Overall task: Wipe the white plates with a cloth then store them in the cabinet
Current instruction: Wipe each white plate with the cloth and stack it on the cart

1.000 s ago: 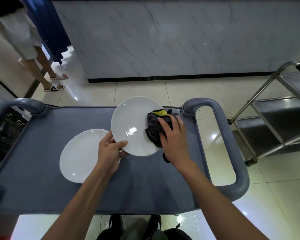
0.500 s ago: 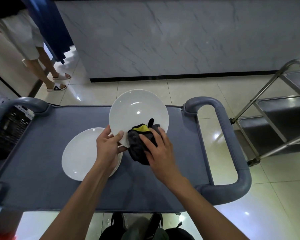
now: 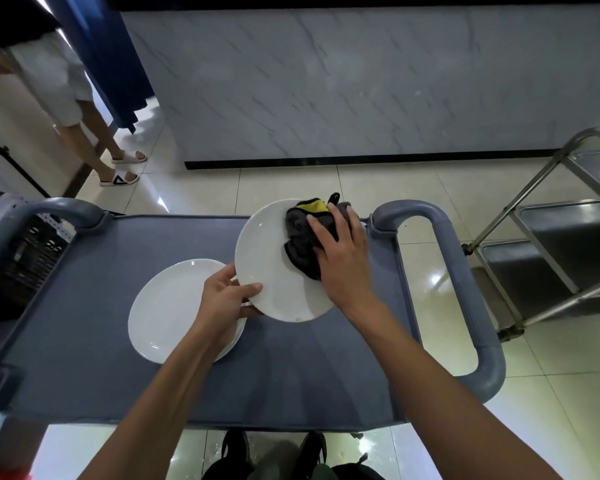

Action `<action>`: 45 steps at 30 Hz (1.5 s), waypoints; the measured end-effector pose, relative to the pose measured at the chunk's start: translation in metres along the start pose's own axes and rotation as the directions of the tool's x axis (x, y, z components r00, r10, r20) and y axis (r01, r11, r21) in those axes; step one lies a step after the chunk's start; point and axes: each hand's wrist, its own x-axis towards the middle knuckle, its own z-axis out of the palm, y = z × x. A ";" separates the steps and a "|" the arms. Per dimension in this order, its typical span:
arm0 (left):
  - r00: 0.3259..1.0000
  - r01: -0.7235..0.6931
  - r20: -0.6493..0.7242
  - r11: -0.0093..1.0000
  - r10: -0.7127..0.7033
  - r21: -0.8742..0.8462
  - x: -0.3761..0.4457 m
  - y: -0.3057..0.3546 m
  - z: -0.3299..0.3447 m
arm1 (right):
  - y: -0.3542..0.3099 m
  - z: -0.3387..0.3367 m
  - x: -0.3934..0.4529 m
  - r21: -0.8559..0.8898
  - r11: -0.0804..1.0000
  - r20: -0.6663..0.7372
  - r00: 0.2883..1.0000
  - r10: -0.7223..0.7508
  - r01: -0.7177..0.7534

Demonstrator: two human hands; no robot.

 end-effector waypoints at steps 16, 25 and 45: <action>0.987 -0.067 0.145 0.998 0.068 -0.013 -0.006 -0.005 -0.002 | -0.036 0.027 -0.034 0.124 0.980 0.049 0.985 -0.163 0.156; 0.985 -0.021 0.174 0.999 0.016 0.026 -0.007 -0.004 0.000 | -0.038 0.022 -0.003 0.064 0.975 -0.011 0.977 -0.214 0.214; 0.983 -0.115 -0.158 0.981 0.090 -0.158 0.005 0.018 -0.004 | -0.023 0.011 -0.030 0.056 0.996 0.110 0.992 0.066 -0.073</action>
